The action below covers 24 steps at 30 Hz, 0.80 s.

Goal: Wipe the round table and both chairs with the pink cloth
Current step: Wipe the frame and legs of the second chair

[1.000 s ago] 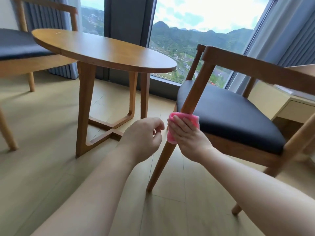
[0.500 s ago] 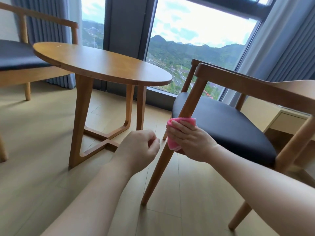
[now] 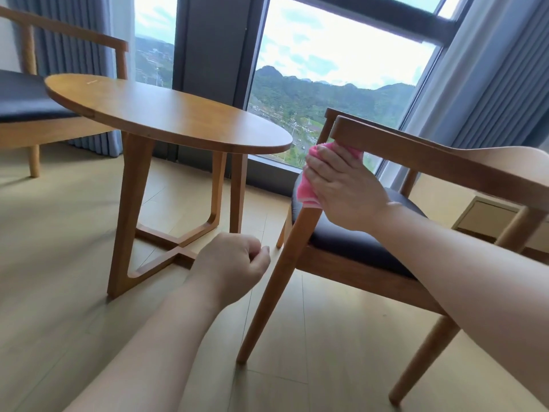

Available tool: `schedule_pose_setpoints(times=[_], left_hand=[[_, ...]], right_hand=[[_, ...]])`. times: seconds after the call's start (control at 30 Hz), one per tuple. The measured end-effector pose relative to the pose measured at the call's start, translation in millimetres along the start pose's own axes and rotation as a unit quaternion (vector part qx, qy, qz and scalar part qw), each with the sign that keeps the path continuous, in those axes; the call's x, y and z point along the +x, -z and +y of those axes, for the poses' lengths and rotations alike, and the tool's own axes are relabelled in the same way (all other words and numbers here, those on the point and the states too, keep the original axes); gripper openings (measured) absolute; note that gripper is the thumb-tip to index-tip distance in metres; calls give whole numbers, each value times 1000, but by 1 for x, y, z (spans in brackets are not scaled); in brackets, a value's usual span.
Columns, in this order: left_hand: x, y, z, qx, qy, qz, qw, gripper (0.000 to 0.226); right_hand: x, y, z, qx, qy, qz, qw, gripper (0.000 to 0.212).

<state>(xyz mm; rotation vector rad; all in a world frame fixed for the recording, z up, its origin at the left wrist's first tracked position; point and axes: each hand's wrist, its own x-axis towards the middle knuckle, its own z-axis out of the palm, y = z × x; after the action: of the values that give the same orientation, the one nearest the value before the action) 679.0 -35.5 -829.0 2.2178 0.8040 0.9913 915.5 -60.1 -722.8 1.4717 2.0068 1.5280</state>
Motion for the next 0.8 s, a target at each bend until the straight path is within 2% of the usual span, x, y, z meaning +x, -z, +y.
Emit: schedule_pose_setpoints(times=[0.23, 0.47, 0.6, 0.8], left_hand=[[-1, -2, 1, 15, 6, -12, 1000, 40], [-4, -6, 1, 26, 2, -25, 999, 41], [-9, -10, -1, 39, 2, -43, 998, 41], [-10, -16, -2, 47, 3, -54, 997, 39]], right_hand=[[-13, -8, -31, 27, -58, -22, 998, 51], [-55, -32, -83, 50, 8, -76, 996, 69], [-82, -49, -104, 78, 58, -81, 992, 74], [-109, -64, -111, 97, 76, -92, 988, 75]])
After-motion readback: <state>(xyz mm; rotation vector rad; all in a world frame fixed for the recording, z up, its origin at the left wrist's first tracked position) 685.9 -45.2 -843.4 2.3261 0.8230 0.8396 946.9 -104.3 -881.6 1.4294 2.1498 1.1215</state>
